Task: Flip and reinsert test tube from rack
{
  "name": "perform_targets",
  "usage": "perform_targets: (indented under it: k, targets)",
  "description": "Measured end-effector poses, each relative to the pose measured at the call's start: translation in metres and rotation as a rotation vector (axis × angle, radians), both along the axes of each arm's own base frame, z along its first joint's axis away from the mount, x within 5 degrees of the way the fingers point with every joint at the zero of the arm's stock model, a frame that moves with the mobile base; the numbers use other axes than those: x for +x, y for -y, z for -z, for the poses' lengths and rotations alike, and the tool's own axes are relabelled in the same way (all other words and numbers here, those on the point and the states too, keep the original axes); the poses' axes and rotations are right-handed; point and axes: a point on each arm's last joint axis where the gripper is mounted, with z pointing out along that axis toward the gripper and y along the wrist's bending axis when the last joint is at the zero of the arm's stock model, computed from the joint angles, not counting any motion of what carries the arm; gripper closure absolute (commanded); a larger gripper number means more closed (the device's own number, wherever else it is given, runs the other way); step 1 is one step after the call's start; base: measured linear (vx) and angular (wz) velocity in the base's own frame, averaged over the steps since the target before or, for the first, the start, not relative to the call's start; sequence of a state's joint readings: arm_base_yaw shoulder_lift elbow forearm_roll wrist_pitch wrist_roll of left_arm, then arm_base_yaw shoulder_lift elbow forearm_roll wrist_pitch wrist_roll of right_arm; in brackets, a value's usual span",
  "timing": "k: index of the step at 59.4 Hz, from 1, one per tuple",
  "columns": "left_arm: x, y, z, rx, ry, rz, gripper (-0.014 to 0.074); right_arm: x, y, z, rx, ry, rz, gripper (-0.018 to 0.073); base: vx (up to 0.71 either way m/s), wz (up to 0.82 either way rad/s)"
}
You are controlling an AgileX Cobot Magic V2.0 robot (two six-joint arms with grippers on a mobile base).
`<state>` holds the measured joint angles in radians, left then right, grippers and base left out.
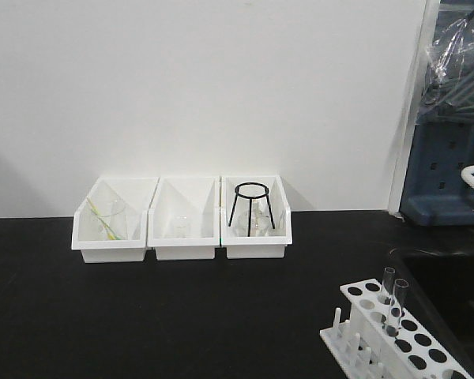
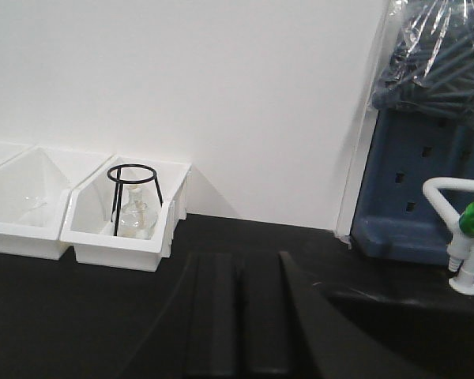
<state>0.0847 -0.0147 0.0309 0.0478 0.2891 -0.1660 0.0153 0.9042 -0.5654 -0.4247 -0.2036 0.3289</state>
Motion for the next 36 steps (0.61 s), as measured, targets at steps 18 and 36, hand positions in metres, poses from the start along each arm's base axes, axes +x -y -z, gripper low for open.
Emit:
perform_targets:
  k: [18, 36]
  targets:
    - [0.000, 0.000, 0.000, 0.000, 0.000, 0.000, 0.0603, -0.059, 0.002, 0.044, 0.048, -0.019, 0.012, 0.0568, 0.00, 0.00]
    - [0.000, 0.000, 0.000, 0.000, 0.000, 0.000, 0.0603, -0.109, 0.007, 0.097, 0.144, -0.029, 0.065, 0.0568, 0.00, 0.00]
